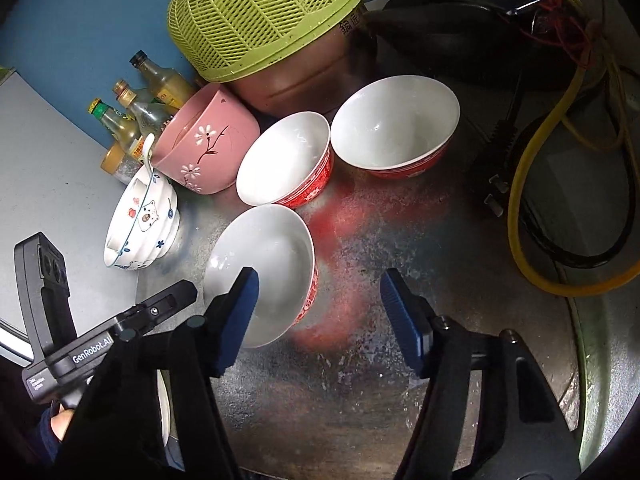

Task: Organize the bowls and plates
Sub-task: 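Close both grippers on the rim of the plain white plate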

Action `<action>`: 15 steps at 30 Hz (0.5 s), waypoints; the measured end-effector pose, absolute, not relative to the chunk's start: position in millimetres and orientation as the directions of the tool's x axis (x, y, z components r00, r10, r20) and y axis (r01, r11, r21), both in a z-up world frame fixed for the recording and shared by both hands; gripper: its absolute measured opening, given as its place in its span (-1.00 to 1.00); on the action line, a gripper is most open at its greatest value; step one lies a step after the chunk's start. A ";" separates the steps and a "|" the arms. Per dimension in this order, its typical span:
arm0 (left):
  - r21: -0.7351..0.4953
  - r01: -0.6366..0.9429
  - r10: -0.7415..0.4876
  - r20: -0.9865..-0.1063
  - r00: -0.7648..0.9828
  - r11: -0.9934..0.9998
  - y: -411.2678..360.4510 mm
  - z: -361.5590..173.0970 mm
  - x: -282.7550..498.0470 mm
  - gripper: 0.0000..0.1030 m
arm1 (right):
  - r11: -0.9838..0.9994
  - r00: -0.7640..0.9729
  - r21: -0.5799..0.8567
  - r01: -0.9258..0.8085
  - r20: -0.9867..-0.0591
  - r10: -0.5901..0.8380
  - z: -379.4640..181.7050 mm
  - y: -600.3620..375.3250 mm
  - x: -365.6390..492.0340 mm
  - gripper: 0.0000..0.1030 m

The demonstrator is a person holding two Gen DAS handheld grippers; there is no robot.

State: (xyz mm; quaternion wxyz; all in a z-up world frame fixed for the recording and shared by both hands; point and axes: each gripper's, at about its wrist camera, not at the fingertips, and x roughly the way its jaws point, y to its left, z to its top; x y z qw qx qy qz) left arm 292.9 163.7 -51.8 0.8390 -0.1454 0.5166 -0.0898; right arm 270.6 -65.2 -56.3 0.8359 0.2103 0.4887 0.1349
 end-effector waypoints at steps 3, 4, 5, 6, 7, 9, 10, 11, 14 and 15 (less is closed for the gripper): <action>-0.347 0.013 -0.320 -0.847 0.424 0.938 160.0 -59.4 305.0 -0.08 | 0.873 0.468 0.487 -0.015 -0.768 0.436 -65.7 -58.8 283.3 -0.03; -0.355 0.017 -0.329 -0.845 0.423 0.935 159.0 -60.3 307.8 -0.08 | 0.874 0.463 0.486 -0.016 -0.771 0.437 -67.8 -57.0 286.2 -0.08; -0.362 0.022 -0.337 -0.842 0.420 0.932 157.6 -61.2 310.3 -0.08 | 0.874 0.458 0.485 -0.018 -0.773 0.439 -69.5 -53.6 290.6 -0.13; -0.370 0.026 -0.347 -0.840 0.416 0.929 155.8 -62.4 313.4 -0.09 | 0.875 0.453 0.484 -0.023 -0.775 0.441 -70.7 -50.9 293.2 -0.24; -0.377 0.027 -0.354 -0.840 0.411 0.926 154.7 -63.5 315.7 -0.14 | 0.877 0.448 0.480 -0.027 -0.778 0.440 -71.7 -47.9 295.4 -0.35; -0.387 0.029 -0.366 -0.843 0.394 0.922 152.3 -67.1 321.1 -0.23 | 0.877 0.437 0.480 -0.027 -0.783 0.443 -74.8 -43.7 299.8 -0.46; -0.388 0.029 -0.368 -0.846 0.387 0.921 151.0 -69.2 323.5 -0.26 | 0.875 0.431 0.483 -0.019 -0.786 0.443 -76.8 -42.6 301.9 -0.52; -0.390 0.029 -0.371 -0.848 0.378 0.920 148.9 -71.8 326.4 -0.27 | 0.873 0.424 0.487 -0.009 -0.789 0.445 -79.6 -42.0 304.5 -0.54; -0.411 0.032 -0.397 -0.852 0.342 0.911 144.8 -80.8 333.7 -0.52 | 0.869 0.407 0.494 0.009 -0.796 0.448 -86.9 -40.0 309.8 -0.74; -0.421 0.030 -0.406 -0.852 0.330 0.907 143.4 -83.8 335.5 -0.67 | 0.872 0.403 0.489 0.014 -0.801 0.443 -88.8 -39.5 311.0 -0.78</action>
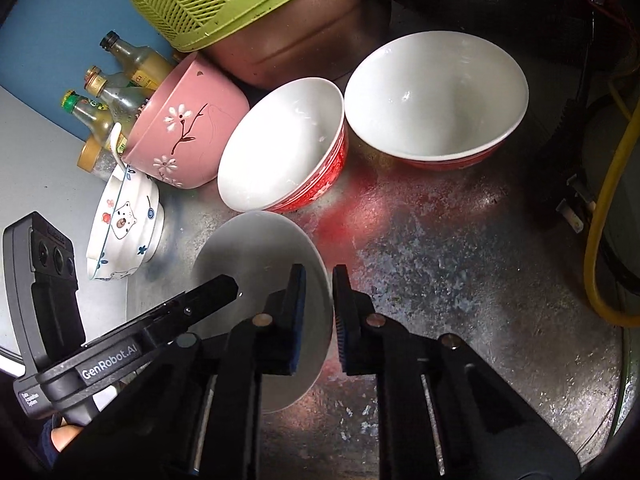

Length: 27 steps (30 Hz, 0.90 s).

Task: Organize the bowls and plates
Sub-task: 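Close both grippers on the rim of the plain white plate, then lift the plain white plate and carry it over the plate stack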

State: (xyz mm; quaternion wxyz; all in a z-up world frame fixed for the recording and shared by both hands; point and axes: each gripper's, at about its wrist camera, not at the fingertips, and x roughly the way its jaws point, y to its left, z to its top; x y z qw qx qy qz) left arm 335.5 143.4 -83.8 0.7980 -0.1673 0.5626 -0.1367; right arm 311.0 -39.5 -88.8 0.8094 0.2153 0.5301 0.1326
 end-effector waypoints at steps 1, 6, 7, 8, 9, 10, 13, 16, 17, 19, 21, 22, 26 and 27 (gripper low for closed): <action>-0.429 0.027 -0.414 -0.852 0.321 0.903 143.1 -85.9 336.4 -0.79 | 0.874 0.402 0.487 0.013 -0.803 0.441 -89.7 -39.2 311.3 -0.79; -0.429 0.028 -0.414 -0.849 0.330 0.903 139.6 -84.9 334.5 -0.81 | 0.877 0.405 0.480 0.011 -0.804 0.435 -88.9 -39.9 309.7 -0.79; -0.425 0.032 -0.411 -0.849 0.333 0.905 138.4 -83.4 333.7 -0.81 | 0.878 0.409 0.478 0.009 -0.803 0.433 -88.1 -39.6 308.6 -0.79; -0.419 0.037 -0.406 -0.850 0.337 0.907 138.6 -81.1 332.1 -0.81 | 0.880 0.413 0.474 0.006 -0.803 0.430 -86.7 -39.4 307.8 -0.79; -0.414 0.041 -0.402 -0.850 0.340 0.909 137.8 -79.0 331.1 -0.81 | 0.881 0.418 0.473 0.003 -0.801 0.429 -85.0 -39.3 306.5 -0.79; -0.412 0.043 -0.400 -0.850 0.343 0.910 137.4 -77.0 330.2 -0.81 | 0.881 0.421 0.473 0.002 -0.800 0.428 -82.9 -39.4 305.0 -0.79; -0.412 0.039 -0.399 -0.849 0.348 0.911 139.5 -71.8 325.2 -0.81 | 0.880 0.429 0.475 -0.006 -0.794 0.431 -76.3 -38.7 299.9 -0.79; -0.406 0.038 -0.392 -0.849 0.354 0.913 141.0 -65.0 316.2 -0.81 | 0.878 0.431 0.479 -0.011 -0.790 0.436 -70.1 -37.9 293.0 -0.79; -0.401 0.039 -0.388 -0.850 0.356 0.915 141.4 -62.6 312.3 -0.81 | 0.876 0.431 0.482 -0.010 -0.788 0.439 -68.8 -37.8 290.3 -0.79; -0.394 0.038 -0.380 -0.853 0.358 0.918 141.3 -58.1 304.5 -0.81 | 0.874 0.430 0.486 -0.015 -0.786 0.445 -65.7 -37.1 284.4 -0.79; -0.389 0.032 -0.373 -0.854 0.361 0.921 140.8 -54.2 295.3 -0.81 | 0.874 0.430 0.486 -0.017 -0.786 0.445 -62.0 -37.5 277.5 -0.79; -0.386 0.029 -0.369 -0.855 0.363 0.922 141.0 -52.1 290.7 -0.81 | 0.872 0.428 0.488 -0.021 -0.784 0.449 -60.6 -37.7 273.5 -0.79; -0.372 0.013 -0.350 -0.858 0.375 0.928 141.2 -43.7 267.8 -0.81 | 0.866 0.418 0.498 -0.044 -0.778 0.469 -54.8 -38.0 256.0 -0.79; -0.369 0.008 -0.345 -0.859 0.379 0.929 141.4 -41.5 261.3 -0.81 | 0.864 0.415 0.500 -0.051 -0.777 0.474 -53.2 -38.0 251.3 -0.79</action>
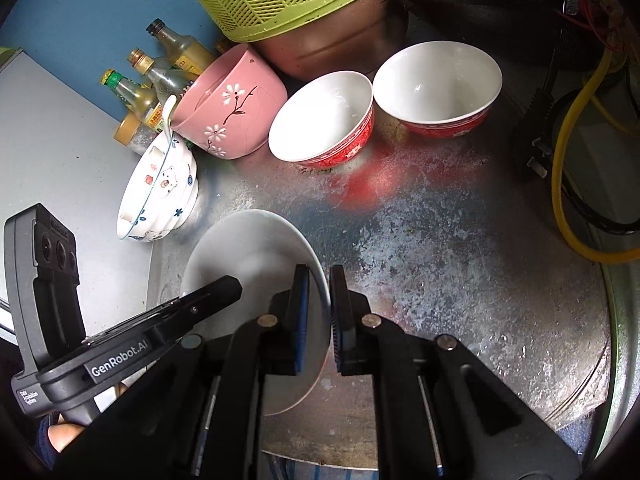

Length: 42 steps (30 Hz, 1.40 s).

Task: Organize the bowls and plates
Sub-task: 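Lift the plain white plate and carry it over the plate stack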

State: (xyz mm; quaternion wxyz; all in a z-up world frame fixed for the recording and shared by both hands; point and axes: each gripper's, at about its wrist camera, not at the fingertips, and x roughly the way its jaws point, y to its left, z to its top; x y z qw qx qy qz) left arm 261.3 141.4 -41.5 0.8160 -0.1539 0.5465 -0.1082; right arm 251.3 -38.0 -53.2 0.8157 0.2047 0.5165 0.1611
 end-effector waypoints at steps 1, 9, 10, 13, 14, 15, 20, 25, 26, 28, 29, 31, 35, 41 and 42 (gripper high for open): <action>-0.367 0.003 -0.340 -0.859 0.383 0.930 142.2 -39.5 254.8 -0.81 | 0.862 0.411 0.503 -0.059 -0.775 0.480 -51.5 -38.4 246.5 -0.79; -0.349 -0.071 -0.290 -0.860 0.420 0.934 149.0 -23.3 194.1 -0.81 | 0.850 0.381 0.508 -0.138 -0.765 0.519 -36.8 -29.4 204.7 -0.79; -0.347 -0.081 -0.283 -0.860 0.425 0.934 150.3 -21.1 186.1 -0.81 | 0.848 0.377 0.508 -0.150 -0.764 0.524 -35.4 -28.0 197.7 -0.79; -0.338 -0.112 -0.259 -0.861 0.438 0.935 153.7 -15.0 160.6 -0.81 | 0.839 0.361 0.513 -0.182 -0.758 0.543 -30.8 -23.9 180.3 -0.79; -0.334 -0.124 -0.250 -0.862 0.441 0.934 154.8 -13.6 152.3 -0.81 | 0.834 0.355 0.516 -0.194 -0.756 0.550 -29.0 -23.1 175.3 -0.79; -0.332 -0.134 -0.243 -0.863 0.443 0.934 156.4 -12.2 144.7 -0.81 | 0.830 0.349 0.517 -0.207 -0.754 0.557 -27.2 -21.4 170.4 -0.79; -0.319 -0.183 -0.207 -0.865 0.457 0.930 169.5 -3.8 110.6 -0.81 | 0.809 0.313 0.526 -0.261 -0.747 0.586 -20.7 -6.9 149.1 -0.79; -0.317 -0.221 -0.185 -0.864 0.468 0.923 191.4 0.7 91.3 -0.81 | 0.793 0.289 0.532 -0.298 -0.741 0.606 -16.9 16.3 135.3 -0.79; -0.318 -0.227 -0.182 -0.863 0.471 0.921 198.3 1.3 88.6 -0.81 | 0.790 0.286 0.531 -0.305 -0.741 0.608 -16.7 22.2 133.3 -0.79; -0.318 -0.235 -0.177 -0.862 0.475 0.918 211.1 1.9 85.5 -0.81 | 0.785 0.280 0.531 -0.319 -0.739 0.613 -16.1 34.8 132.0 -0.79; -0.318 -0.239 -0.174 -0.862 0.477 0.918 218.1 2.3 84.2 -0.81 | 0.784 0.279 0.530 -0.323 -0.739 0.614 -15.4 40.8 132.1 -0.79; -0.318 -0.244 -0.171 -0.861 0.480 0.916 232.0 3.9 83.6 -0.81 | 0.783 0.278 0.526 -0.331 -0.739 0.614 -14.0 55.4 132.2 -0.79; -0.329 -0.259 -0.169 -0.854 0.493 0.908 264.5 7.9 85.0 -0.81 | 0.780 0.274 0.521 -0.348 -0.739 0.616 -10.4 85.0 136.3 -0.79; -0.332 -0.310 -0.148 -0.857 0.493 0.891 316.1 1.3 88.2 -0.82 | 0.772 0.242 0.498 -0.396 -0.754 0.611 -11.6 147.7 148.7 -0.79; -0.330 -0.319 -0.143 -0.860 0.490 0.889 325.3 -1.7 88.9 -0.82 | 0.770 0.233 0.495 -0.402 -0.758 0.609 -14.1 156.7 150.6 -0.79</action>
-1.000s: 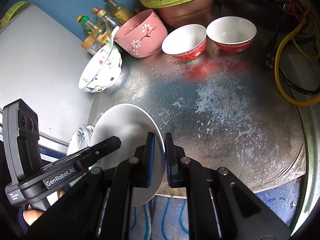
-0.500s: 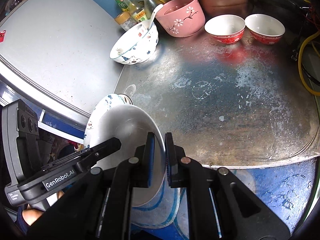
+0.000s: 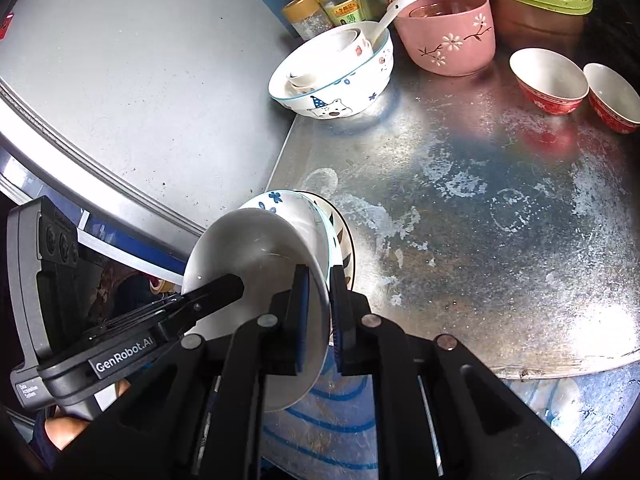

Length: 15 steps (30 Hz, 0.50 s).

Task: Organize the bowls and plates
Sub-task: 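Lift the plain white plate and carry it over the plate stack, then lower the white plate into the top bear plate and open both grippers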

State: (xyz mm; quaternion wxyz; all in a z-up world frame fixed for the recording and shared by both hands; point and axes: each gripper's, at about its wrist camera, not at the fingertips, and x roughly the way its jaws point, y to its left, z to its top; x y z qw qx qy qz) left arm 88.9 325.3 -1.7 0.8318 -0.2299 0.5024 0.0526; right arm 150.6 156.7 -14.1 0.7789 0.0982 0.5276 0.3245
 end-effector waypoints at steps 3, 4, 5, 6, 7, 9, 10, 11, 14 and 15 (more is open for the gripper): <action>-0.333 -0.341 -0.141 -0.866 0.480 0.879 346.4 -10.4 89.2 -0.81 | 0.770 0.210 0.485 -0.415 -0.772 0.599 -22.0 178.0 153.7 -0.79; -0.334 -0.346 -0.142 -0.867 0.477 0.877 351.7 -13.1 89.9 -0.81 | 0.770 0.201 0.482 -0.418 -0.777 0.596 -25.5 182.6 154.0 -0.79; -0.335 -0.350 -0.143 -0.869 0.475 0.875 356.6 -15.9 90.3 -0.82 | 0.772 0.195 0.478 -0.419 -0.783 0.591 -28.0 187.9 155.0 -0.79; -0.336 -0.353 -0.143 -0.870 0.472 0.873 360.5 -18.3 91.0 -0.81 | 0.773 0.189 0.474 -0.421 -0.788 0.586 -28.7 192.3 154.4 -0.79; -0.336 -0.356 -0.145 -0.872 0.468 0.872 364.2 -21.0 91.6 -0.81 | 0.775 0.184 0.472 -0.421 -0.792 0.582 -31.1 196.9 155.5 -0.79; -0.342 -0.357 -0.154 -0.873 0.464 0.869 369.3 -26.1 93.1 -0.81 | 0.780 0.178 0.466 -0.418 -0.800 0.573 -34.8 204.2 156.8 -0.79; -0.343 -0.357 -0.155 -0.874 0.461 0.869 370.9 -28.5 94.1 -0.81 | 0.782 0.177 0.462 -0.417 -0.803 0.569 -37.0 207.2 158.1 -0.79; -0.343 -0.357 -0.158 -0.875 0.457 0.869 371.8 -30.7 95.7 -0.81 | 0.785 0.175 0.460 -0.416 -0.806 0.566 -38.4 209.1 158.9 -0.79; -0.346 -0.360 -0.164 -0.878 0.450 0.867 374.2 -36.0 97.0 -0.81 | 0.791 0.173 0.452 -0.412 -0.813 0.555 -41.9 212.6 161.4 -0.79; -0.346 -0.361 -0.165 -0.879 0.447 0.866 373.6 -37.4 97.7 -0.81 | 0.792 0.171 0.451 -0.411 -0.815 0.553 -43.3 213.4 162.3 -0.79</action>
